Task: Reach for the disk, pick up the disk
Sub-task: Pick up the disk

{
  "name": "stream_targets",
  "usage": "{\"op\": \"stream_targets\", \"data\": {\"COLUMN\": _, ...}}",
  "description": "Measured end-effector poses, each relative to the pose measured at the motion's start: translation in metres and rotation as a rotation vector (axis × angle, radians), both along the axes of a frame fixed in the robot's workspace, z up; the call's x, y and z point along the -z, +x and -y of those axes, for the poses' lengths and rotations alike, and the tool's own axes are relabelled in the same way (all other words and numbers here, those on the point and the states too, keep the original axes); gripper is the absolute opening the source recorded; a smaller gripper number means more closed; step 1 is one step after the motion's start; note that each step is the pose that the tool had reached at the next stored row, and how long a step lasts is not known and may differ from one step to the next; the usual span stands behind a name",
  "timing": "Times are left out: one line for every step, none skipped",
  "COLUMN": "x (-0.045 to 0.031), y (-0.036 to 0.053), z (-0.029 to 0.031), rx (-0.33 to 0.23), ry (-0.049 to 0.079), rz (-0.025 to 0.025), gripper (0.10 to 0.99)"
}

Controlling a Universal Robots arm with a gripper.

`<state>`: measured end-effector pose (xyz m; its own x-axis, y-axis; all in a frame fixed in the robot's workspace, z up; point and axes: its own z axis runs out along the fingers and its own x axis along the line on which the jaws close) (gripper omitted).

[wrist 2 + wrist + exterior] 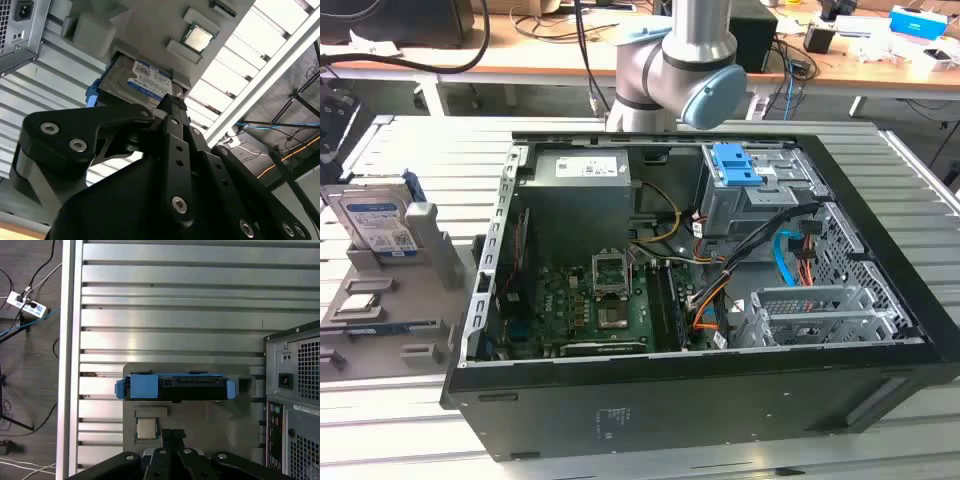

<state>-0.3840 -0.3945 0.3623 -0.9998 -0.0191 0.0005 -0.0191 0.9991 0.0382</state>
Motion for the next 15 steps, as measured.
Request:
{"op": "stream_targets", "data": {"x": 0.0000, "y": 0.0000, "z": 0.0000, "rx": -0.038, "ry": 0.000, "rz": -0.0001, "gripper": 0.106}}
{"op": "stream_targets", "data": {"x": 0.0000, "y": 0.0000, "z": 0.0000, "rx": -0.083, "ry": 0.000, "rz": 0.0000, "gripper": 0.106}}
{"op": "stream_targets", "data": {"x": 0.0000, "y": 0.0000, "z": 0.0000, "rx": -0.095, "ry": 0.000, "rz": 0.0000, "gripper": 0.106}}
{"op": "stream_targets", "data": {"x": 0.0000, "y": 0.0000, "z": 0.0000, "rx": -0.110, "ry": 0.000, "rz": 0.0000, "gripper": 0.106}}
{"op": "stream_targets", "data": {"x": 0.0000, "y": 0.0000, "z": 0.0000, "rx": -0.122, "ry": 0.000, "rz": 0.0001, "gripper": 0.106}}
{"op": "stream_targets", "data": {"x": 0.0000, "y": 0.0000, "z": 0.0000, "rx": -0.130, "ry": 0.000, "rz": 0.0000, "gripper": 0.106}}
{"op": "stream_targets", "data": {"x": 0.0000, "y": 0.0000, "z": 0.0000, "rx": -0.138, "ry": 0.000, "rz": 0.0001, "gripper": 0.106}}
{"op": "stream_targets", "data": {"x": 0.0000, "y": 0.0000, "z": 0.0000, "rx": -0.154, "ry": 0.000, "rz": 0.0000, "gripper": 0.106}}
{"op": "stream_targets", "data": {"x": 0.0000, "y": 0.0000, "z": 0.0000, "rx": -0.166, "ry": 0.000, "rz": 0.0000, "gripper": 0.106}}
{"op": "stream_targets", "data": {"x": 0.0000, "y": 0.0000, "z": 0.0000, "rx": -0.191, "ry": 0.000, "rz": 0.0000, "gripper": 0.106}}
{"op": "stream_targets", "data": {"x": 0.0000, "y": 0.0000, "z": 0.0000, "rx": -0.215, "ry": 0.000, "rz": 0.0000, "gripper": 0.106}}
{"op": "stream_targets", "data": {"x": 0.0000, "y": 0.0000, "z": 0.0000, "rx": -0.224, "ry": 0.000, "rz": 0.0000, "gripper": 0.106}}
{"op": "stream_targets", "data": {"x": 0.0000, "y": 0.0000, "z": 0.0000, "rx": -0.233, "ry": 0.000, "rz": 0.0000, "gripper": 0.106}}
{"op": "stream_targets", "data": {"x": 0.0000, "y": 0.0000, "z": 0.0000, "rx": -0.243, "ry": 0.000, "rz": 0.0000, "gripper": 0.106}}
{"op": "stream_targets", "data": {"x": 0.0000, "y": 0.0000, "z": 0.0000, "rx": -0.250, "ry": 0.000, "rz": 0.0000, "gripper": 0.106}}
